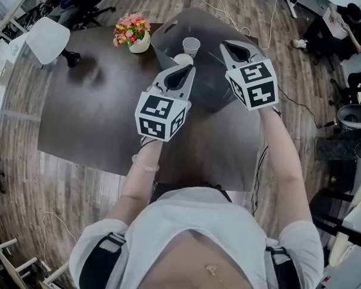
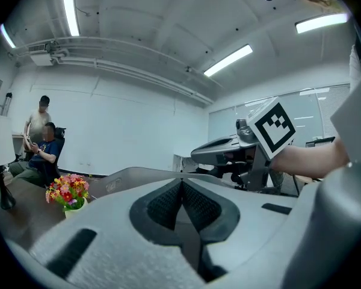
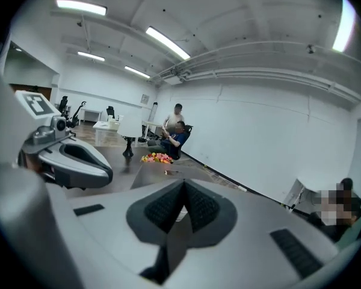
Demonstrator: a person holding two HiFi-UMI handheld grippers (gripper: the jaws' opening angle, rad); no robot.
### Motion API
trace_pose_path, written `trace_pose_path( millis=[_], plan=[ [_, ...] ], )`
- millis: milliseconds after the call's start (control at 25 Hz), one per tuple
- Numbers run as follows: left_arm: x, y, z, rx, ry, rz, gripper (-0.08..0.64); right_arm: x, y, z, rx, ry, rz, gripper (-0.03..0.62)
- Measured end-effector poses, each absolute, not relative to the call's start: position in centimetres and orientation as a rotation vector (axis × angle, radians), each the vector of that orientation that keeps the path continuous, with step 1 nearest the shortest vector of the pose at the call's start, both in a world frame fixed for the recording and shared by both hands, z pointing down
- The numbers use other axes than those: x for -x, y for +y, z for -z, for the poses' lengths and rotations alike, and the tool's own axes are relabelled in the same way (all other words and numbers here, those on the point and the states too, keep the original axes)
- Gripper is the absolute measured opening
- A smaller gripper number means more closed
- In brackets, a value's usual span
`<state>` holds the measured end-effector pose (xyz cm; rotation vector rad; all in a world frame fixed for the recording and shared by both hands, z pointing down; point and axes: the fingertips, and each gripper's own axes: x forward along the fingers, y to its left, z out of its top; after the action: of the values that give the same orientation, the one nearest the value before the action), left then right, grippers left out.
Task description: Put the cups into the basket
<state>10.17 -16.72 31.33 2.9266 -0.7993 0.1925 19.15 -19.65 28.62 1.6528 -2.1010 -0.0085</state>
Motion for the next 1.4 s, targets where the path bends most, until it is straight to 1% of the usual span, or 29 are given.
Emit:
trace_pose_path(
  millis=[320,600,800,1120,1400],
  plan=[
    [-11.0,-14.3,-32.0,-2.934,-0.757,-0.176,0.011,-19.3,-14.0,-26.9,-1.850,-2.103,0.091,0.011],
    [-11.2,-12.5,-32.9,-2.922,-0.765,-0.122,0.011,-17.4,-9.7,-27.7,-2.038,-2.199,0.090,0.011],
    [-10.7,-11.0,-34.1,-2.874,-0.785,-0.077,0.011,-16.3,-8.0,-30.0,-2.134,-2.250,0.050,0.011],
    [-9.3,-8.9,-36.4,-2.845,-0.815,-0.068,0.011,-14.4,-5.9,-34.1,-2.161,-2.216,0.013,0.011],
    [-8.2,-7.9,-37.5,-2.831,-0.848,-0.081,0.011,-12.9,-4.9,-35.7,-2.117,-2.204,-0.019,0.011]
  ],
)
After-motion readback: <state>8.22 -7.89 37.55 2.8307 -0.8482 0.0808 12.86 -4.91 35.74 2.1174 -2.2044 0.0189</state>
